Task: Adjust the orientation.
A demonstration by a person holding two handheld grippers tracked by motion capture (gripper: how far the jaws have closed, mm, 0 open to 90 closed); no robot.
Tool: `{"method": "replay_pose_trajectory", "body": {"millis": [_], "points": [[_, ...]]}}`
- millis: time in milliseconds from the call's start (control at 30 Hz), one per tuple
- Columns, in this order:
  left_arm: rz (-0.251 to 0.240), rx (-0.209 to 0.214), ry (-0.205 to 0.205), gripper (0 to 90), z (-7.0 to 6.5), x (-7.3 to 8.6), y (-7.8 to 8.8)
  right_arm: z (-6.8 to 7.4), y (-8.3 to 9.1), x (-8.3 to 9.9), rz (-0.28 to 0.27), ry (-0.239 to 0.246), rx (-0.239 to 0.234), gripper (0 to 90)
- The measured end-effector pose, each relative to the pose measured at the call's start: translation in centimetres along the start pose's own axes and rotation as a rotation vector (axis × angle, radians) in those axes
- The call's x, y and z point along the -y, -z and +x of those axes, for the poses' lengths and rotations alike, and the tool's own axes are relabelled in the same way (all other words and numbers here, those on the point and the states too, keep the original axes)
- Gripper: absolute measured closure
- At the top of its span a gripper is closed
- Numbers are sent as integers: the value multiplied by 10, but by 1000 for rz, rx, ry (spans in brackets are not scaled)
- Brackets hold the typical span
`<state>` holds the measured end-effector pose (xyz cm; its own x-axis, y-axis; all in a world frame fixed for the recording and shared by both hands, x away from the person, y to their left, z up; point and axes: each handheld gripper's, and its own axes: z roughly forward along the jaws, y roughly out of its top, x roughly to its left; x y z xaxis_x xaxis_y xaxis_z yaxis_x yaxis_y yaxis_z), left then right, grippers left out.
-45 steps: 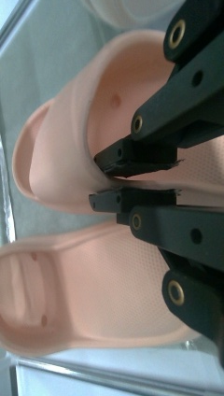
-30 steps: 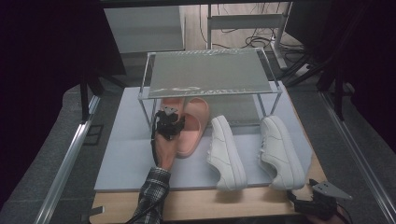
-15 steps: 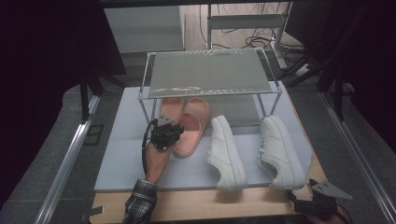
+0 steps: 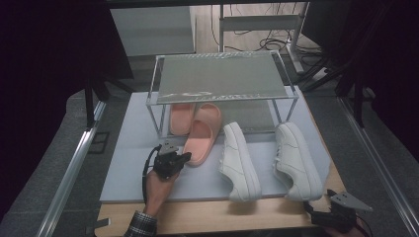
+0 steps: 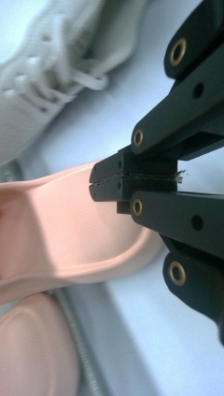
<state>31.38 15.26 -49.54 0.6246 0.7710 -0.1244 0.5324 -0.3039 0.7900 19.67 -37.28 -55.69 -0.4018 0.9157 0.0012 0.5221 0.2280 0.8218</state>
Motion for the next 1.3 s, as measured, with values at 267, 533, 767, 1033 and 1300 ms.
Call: {"method": "replay_pose_trajectory", "body": {"millis": [267,533,767,1033,1300], "points": [[2,-23,3,896,-4,21,-2,0,0,0,0,0,0,0],[31,-62,-36,896,-4,18,-12,0,0,0,0,0,1,0],[34,-71,-30,896,-4,12,-18,0,0,0,-1,0,0,0],[40,-67,-42,894,-9,2,-31,0,0,0,-1,0,0,0],[16,-60,-48,891,-13,-10,-38,0,0,0,-2,1,-1,0]]}}
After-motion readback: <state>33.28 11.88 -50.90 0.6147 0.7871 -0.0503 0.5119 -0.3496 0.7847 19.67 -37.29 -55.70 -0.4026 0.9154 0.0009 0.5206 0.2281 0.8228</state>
